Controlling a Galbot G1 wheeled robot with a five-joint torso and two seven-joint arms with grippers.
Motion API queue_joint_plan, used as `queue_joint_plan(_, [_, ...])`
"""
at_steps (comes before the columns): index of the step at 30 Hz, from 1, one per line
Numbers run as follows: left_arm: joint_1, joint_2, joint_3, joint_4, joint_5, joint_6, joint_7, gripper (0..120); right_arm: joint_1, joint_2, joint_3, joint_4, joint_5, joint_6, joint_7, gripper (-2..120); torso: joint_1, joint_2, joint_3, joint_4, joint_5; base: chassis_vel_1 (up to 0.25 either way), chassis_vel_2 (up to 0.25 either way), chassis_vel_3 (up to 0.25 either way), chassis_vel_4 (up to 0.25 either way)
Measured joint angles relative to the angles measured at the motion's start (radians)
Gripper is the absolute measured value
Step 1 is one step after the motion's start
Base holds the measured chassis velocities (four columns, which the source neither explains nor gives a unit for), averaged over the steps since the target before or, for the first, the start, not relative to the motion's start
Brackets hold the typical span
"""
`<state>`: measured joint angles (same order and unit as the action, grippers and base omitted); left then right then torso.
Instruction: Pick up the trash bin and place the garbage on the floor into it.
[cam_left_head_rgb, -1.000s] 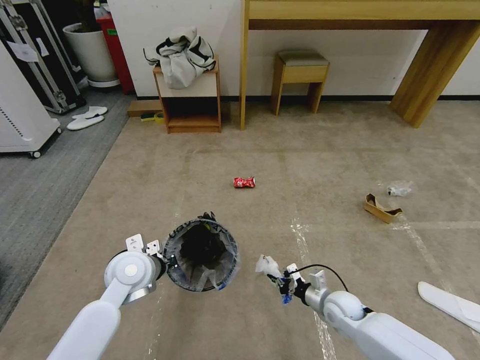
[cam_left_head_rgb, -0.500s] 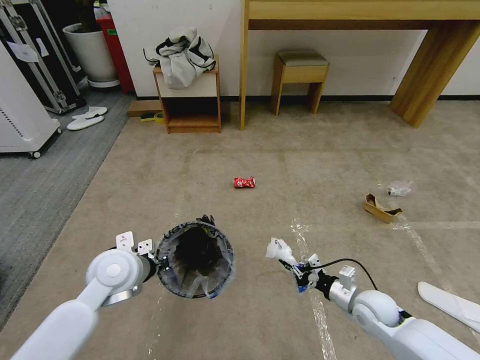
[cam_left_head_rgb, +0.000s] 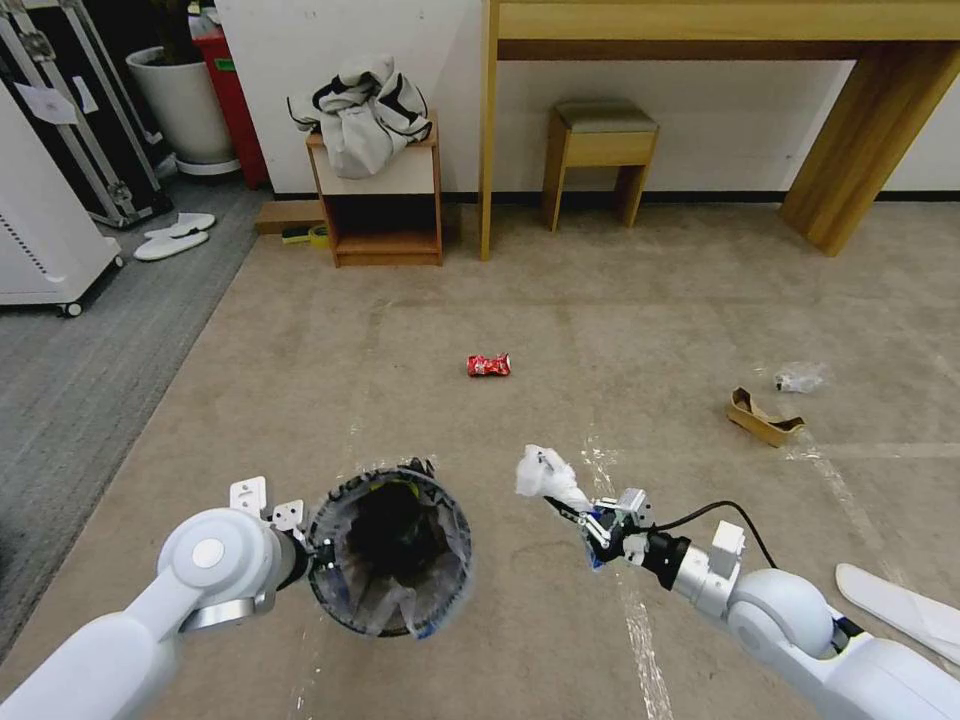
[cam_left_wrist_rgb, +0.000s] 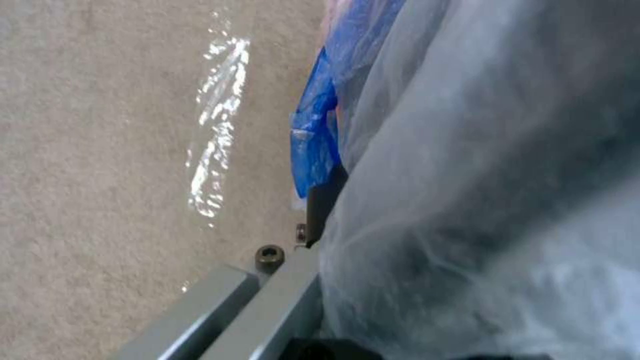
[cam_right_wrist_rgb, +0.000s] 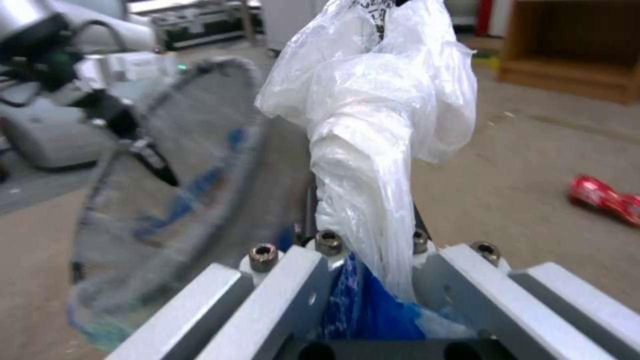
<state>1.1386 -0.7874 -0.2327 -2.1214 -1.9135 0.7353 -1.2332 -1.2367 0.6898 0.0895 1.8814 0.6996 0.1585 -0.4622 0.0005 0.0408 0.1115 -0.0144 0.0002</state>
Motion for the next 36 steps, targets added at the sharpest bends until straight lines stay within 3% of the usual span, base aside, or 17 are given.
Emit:
queue_joint_plan(6, [0.001,-0.003,-0.004,-0.033,-0.028,0.0,-0.03,0,-0.01,-0.028,-0.002,0.053,-0.05,0.019,-0.059,1,0.0,0.0,0.0,-0.0001,-0.0001,0.0,0.0,0.0,0.0])
queue_joint_plan(19, [0.005,-0.024,-0.004,-0.015,-0.022,0.0,-0.047,0,0.0,-0.054,-0.024,0.146,-0.095,0.017,-0.142,1,0.0,0.0,0.0,0.0,-0.0002,0.0,0.0,0.0,0.0])
queue_joint_plan(31, [-0.017,-0.06,0.034,0.0,-0.009,0.0,-0.049,0,0.044,-0.017,-0.092,0.169,-0.115,-0.016,-0.173,1,0.0,0.0,0.0,-0.0001,-0.0002,0.0,0.0,0.0,0.0])
queue_joint_plan(36, [-0.019,-0.092,0.051,-0.001,0.004,0.0,-0.053,0,0.083,0.03,-0.161,0.162,-0.132,-0.035,-0.173,1,0.0,0.0,0.0,-0.0001,-0.0001,0.0,0.0,0.0,0.0])
